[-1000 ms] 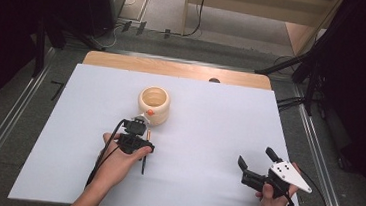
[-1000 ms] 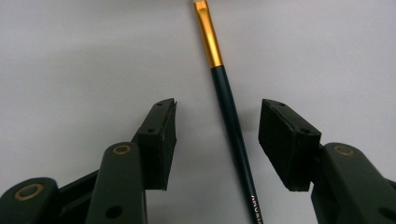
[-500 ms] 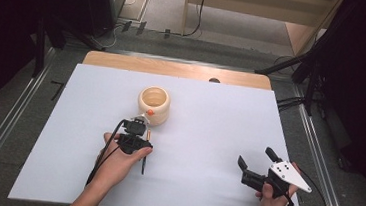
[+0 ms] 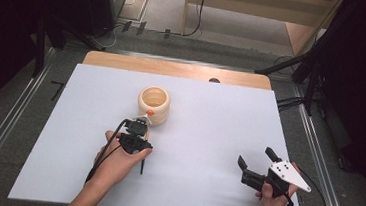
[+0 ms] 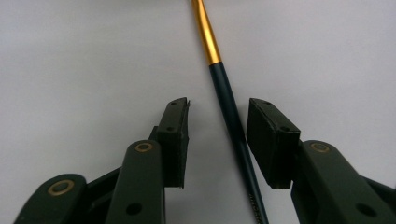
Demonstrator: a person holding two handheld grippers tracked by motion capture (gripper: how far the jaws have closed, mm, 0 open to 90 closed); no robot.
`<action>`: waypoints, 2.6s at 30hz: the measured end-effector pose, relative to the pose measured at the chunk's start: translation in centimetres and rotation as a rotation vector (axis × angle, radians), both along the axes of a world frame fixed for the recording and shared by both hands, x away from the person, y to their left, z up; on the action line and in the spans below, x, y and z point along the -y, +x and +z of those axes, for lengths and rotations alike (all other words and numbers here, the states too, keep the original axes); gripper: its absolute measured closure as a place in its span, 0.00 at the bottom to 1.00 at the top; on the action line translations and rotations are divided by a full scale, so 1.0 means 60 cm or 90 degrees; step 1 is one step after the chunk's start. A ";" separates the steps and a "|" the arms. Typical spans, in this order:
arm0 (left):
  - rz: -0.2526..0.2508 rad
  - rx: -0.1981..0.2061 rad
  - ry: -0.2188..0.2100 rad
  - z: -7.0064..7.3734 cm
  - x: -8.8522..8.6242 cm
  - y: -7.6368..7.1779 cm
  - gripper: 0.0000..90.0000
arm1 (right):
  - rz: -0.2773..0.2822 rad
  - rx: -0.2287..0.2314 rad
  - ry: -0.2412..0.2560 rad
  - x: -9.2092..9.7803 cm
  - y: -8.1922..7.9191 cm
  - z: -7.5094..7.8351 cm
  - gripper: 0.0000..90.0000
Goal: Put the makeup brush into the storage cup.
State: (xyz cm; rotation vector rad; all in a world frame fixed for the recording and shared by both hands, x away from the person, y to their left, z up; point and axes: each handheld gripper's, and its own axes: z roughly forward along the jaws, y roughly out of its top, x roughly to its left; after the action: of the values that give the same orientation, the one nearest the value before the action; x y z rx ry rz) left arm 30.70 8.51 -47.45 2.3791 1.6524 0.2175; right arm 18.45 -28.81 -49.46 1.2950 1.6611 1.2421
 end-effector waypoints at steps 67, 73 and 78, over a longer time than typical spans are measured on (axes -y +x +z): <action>-0.087 0.051 -0.149 0.016 -0.037 -0.001 0.94 | -0.001 -0.003 -0.002 0.001 0.002 -0.002 0.04; -0.104 0.090 -0.192 0.021 -0.040 -0.003 0.94 | -0.002 -0.003 -0.001 0.001 0.002 -0.002 0.04; -0.124 0.128 -0.230 0.032 -0.044 -0.009 0.94 | -0.003 -0.005 0.002 0.002 0.002 -0.002 0.04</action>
State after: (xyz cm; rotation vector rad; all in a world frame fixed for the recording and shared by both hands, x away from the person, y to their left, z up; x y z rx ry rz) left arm 30.19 11.14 -45.52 2.1463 1.2408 0.1064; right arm 18.55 -28.90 -49.60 1.3066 1.6617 1.2380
